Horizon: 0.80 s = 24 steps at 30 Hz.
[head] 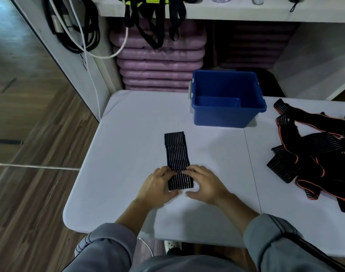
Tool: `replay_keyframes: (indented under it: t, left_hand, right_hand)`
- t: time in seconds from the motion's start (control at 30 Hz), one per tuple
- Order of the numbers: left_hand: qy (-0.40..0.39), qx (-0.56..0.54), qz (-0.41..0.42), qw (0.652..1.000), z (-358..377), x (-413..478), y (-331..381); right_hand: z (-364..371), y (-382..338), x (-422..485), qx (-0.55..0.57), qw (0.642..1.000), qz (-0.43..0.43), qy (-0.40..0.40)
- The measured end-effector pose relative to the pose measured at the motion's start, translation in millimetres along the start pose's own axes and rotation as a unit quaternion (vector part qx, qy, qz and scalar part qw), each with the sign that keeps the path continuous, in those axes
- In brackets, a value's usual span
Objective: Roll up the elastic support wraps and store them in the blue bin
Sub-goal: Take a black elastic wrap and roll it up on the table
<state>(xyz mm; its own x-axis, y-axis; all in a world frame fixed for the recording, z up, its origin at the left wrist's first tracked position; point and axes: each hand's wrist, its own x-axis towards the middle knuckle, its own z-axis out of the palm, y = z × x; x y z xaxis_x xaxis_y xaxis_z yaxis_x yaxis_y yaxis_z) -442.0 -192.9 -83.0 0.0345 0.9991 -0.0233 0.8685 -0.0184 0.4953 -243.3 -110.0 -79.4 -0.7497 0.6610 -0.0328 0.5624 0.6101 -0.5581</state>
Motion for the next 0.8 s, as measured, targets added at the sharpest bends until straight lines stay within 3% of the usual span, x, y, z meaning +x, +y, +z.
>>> replay_keyframes:
  t: [0.1,0.2,0.33,0.43,0.53,0.6,0.7,0.8]
  left_hand:
    - [-0.026,0.015,-0.001,1.0,-1.2,4.0,-3.4]
    - [0.005,-0.085,-0.067,0.994,-3.1,10.1,0.5]
    - [0.005,-0.249,-0.226,0.942,-11.7,18.6,9.6]
    - [0.012,-0.281,-0.279,0.918,-11.1,21.1,15.5]
    - [0.038,-0.208,-0.257,0.943,-5.0,20.6,18.2]
    - [0.057,-0.173,-0.223,0.958,-3.3,20.5,17.2]
    - [0.076,-0.177,-0.167,0.967,-4.3,20.0,13.9]
    - [0.068,-0.198,-0.14,0.968,-3.5,17.0,8.7]
  right_hand:
    - [-0.7,4.9,3.4,-0.001,1.0,-0.009,-0.003]
    - [-1.3,-0.5,8.8,0.072,0.996,0.046,0.036]
    - [-6.6,-9.7,16.4,0.195,0.967,0.162,0.021]
    - [-2.3,-13.2,18.9,0.182,0.962,0.2,0.022]
    - [1.6,-15.3,17.1,0.12,0.972,0.199,0.042]
    - [4.3,-13.1,14.2,0.08,0.983,0.152,0.064]
    - [5.2,-9.7,9.7,0.108,0.988,0.084,0.076]
    - [4.8,-6.9,6.3,0.134,0.986,0.078,0.063]
